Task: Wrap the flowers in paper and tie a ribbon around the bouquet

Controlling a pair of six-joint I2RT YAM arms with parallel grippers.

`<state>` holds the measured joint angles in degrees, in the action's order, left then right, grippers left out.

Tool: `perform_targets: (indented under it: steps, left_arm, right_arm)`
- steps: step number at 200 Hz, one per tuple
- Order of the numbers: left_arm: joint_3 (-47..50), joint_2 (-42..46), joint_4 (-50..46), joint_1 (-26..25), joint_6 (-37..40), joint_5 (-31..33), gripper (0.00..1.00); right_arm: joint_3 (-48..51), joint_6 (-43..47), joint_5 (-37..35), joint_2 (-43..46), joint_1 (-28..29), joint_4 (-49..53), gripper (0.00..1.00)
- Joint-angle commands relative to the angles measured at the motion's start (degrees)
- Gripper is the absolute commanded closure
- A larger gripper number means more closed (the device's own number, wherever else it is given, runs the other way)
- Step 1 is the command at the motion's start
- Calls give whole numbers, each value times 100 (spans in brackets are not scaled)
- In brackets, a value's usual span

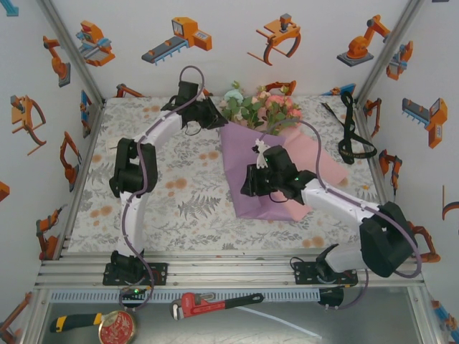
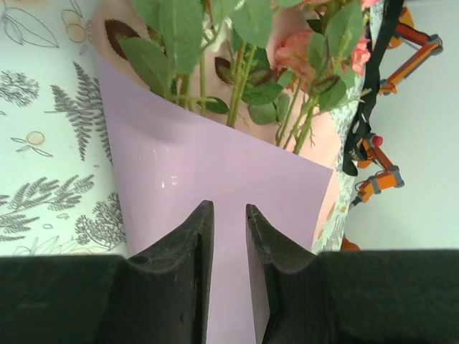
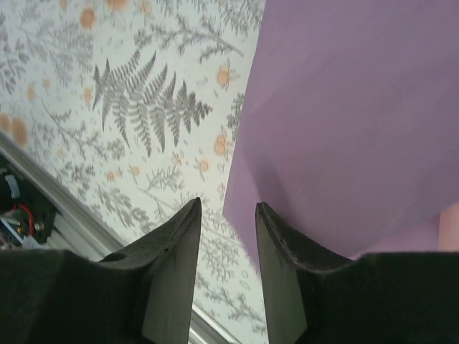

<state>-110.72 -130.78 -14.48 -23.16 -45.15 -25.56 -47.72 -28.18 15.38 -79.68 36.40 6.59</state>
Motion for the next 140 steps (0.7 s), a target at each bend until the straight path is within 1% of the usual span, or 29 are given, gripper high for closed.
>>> perform_targets:
  steps: [1,21,54,71,110,128,140]
  left_arm:
    - [512,184,118,-107,18,-79,72]
    - [670,154,136,-114,43,-47,72]
    - [657,-11,106,-89,199,91,72]
    - [354,-335,39,-60,168,-13,72]
    - [-366,-1021,6,-15,-31,8,75]
    - [-763,-1350,-119,33,-78,42,75]
    - [-1141,-1559,-292,56,-90,-41,76]
  right_arm:
    - [-99,-401,-329,-629,-308,-140,65]
    - [35,-226,-288,-984,-412,-80,67]
    - [336,-119,-159,-1109,-441,-77,66]
    - [444,-173,-79,-1120,-441,-118,66]
    - [678,-193,-165,-1070,-441,-76,66]
    - [734,-96,-286,-950,-441,134,66]
    - [567,37,-308,-798,-441,423,66]
